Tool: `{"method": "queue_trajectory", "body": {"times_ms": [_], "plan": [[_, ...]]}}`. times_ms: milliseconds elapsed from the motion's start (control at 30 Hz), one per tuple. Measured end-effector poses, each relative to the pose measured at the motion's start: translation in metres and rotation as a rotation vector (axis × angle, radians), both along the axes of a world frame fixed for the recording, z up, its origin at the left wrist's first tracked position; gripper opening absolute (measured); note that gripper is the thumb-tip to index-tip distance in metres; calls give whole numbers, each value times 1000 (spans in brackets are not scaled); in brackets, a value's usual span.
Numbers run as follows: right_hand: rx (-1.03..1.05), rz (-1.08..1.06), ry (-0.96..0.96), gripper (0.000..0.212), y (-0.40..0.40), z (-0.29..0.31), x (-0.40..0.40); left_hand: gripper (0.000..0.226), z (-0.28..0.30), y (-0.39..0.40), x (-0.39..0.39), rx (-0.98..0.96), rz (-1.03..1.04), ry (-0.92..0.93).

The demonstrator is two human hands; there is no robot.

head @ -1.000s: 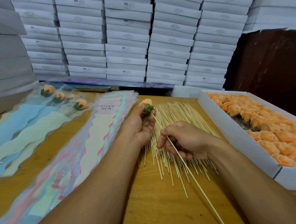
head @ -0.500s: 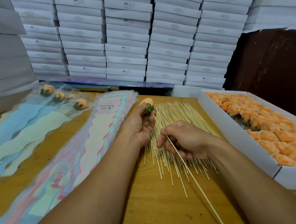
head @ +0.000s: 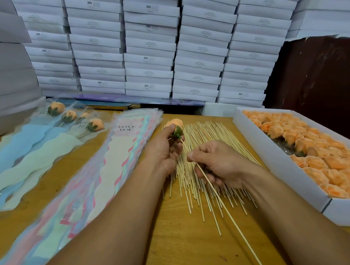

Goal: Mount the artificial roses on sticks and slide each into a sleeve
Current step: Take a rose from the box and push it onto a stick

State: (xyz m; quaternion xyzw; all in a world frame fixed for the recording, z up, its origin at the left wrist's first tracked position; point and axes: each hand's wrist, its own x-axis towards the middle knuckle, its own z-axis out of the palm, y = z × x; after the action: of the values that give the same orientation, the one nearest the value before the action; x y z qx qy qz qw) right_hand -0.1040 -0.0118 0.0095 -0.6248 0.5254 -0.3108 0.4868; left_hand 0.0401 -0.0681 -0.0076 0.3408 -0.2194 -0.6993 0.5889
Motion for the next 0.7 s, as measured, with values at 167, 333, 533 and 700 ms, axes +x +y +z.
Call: {"method": "queue_trajectory", "body": {"times_ms": [167, 333, 533, 700], "plan": [[-31, -14, -7, 16, 1, -1, 3, 12, 1, 1, -3, -14, -8, -21], [-45, -33, -10, 15, 2, -1, 4, 12, 0, 2, -4, 1, 17, -57], [-35, -14, 11, 15, 2, -2, 6, 12, -1, 2, -5, 2, 38, -94], [-20, -7, -16, 17, 1, -2, 5, 12, -3, 1, -5, -7, 53, -76]]}}
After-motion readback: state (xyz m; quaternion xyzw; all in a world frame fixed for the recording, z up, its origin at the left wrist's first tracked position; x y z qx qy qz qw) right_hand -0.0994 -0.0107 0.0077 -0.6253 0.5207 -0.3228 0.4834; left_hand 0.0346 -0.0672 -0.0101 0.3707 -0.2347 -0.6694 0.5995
